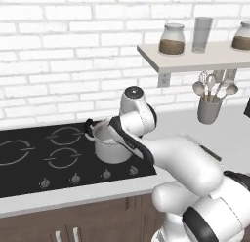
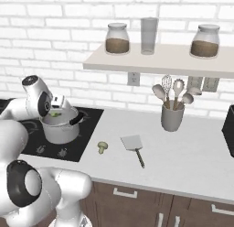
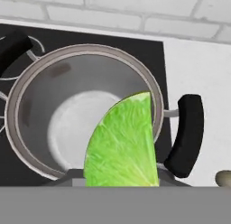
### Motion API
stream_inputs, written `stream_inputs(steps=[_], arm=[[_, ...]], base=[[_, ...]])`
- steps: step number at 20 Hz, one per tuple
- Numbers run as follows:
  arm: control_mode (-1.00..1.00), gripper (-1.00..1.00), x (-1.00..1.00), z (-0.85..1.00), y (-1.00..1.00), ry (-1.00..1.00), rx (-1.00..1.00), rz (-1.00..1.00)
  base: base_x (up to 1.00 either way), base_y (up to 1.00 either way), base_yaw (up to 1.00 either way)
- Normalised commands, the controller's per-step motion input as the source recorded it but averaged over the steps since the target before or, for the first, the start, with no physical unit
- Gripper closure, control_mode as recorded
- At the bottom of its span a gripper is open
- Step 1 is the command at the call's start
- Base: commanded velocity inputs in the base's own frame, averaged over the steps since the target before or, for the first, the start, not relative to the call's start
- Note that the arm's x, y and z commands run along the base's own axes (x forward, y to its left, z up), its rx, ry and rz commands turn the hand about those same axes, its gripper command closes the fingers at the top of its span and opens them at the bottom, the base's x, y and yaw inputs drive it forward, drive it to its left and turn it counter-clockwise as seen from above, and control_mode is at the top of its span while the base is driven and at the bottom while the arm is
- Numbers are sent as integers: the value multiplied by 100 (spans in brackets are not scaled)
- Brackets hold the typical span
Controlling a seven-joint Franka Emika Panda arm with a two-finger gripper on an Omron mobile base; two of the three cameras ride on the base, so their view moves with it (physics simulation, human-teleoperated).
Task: Put the mushroom and lemon wedge in the pot. Retrieve the spatula and lightly stir the vegetables in the pot.
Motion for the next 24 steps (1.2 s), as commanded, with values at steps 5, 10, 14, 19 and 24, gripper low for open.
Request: stream_inputs(steps=[5,10,14,19,24], arm=[[-100,100,36,-40,35,3,0,0],[-100,100,20,-39,12,7,-1,-2],[-100,100,15,-39,0,7,-1,-4],[-100,-100,12,-27,2,3,-3,-4],[-100,-100,2,3,0,0,-1,-5]], base=[[0,0,0],[0,0,0],[0,0,0],[0,0,0],[0,0,0]])
